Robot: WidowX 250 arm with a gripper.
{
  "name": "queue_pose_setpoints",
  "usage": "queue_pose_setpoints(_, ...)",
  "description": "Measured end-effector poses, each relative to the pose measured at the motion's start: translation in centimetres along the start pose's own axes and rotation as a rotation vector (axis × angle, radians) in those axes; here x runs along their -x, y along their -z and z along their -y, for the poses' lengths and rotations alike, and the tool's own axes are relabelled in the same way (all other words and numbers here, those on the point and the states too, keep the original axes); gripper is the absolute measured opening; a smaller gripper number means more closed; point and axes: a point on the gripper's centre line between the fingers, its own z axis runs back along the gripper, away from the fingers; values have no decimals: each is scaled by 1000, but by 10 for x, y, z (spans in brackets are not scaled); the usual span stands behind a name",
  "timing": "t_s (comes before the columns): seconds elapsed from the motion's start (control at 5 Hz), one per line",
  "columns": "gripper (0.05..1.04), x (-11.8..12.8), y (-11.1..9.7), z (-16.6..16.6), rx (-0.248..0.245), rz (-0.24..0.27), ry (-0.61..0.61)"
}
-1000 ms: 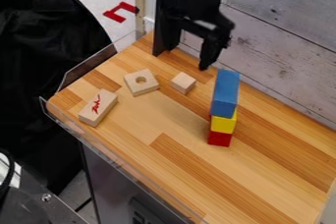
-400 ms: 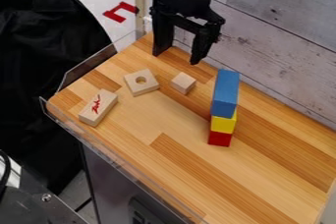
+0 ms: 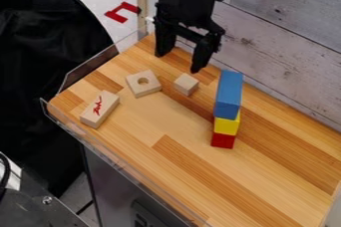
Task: Put the small block onto the colored blocks
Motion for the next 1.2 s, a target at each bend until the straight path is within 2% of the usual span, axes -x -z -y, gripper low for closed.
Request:
queue_pose_setpoints(0.6,998,-15,37,-5,57,-42,-1)
queue_pose_setpoints(1.2,998,-18,48,-6,71,-73,-6)
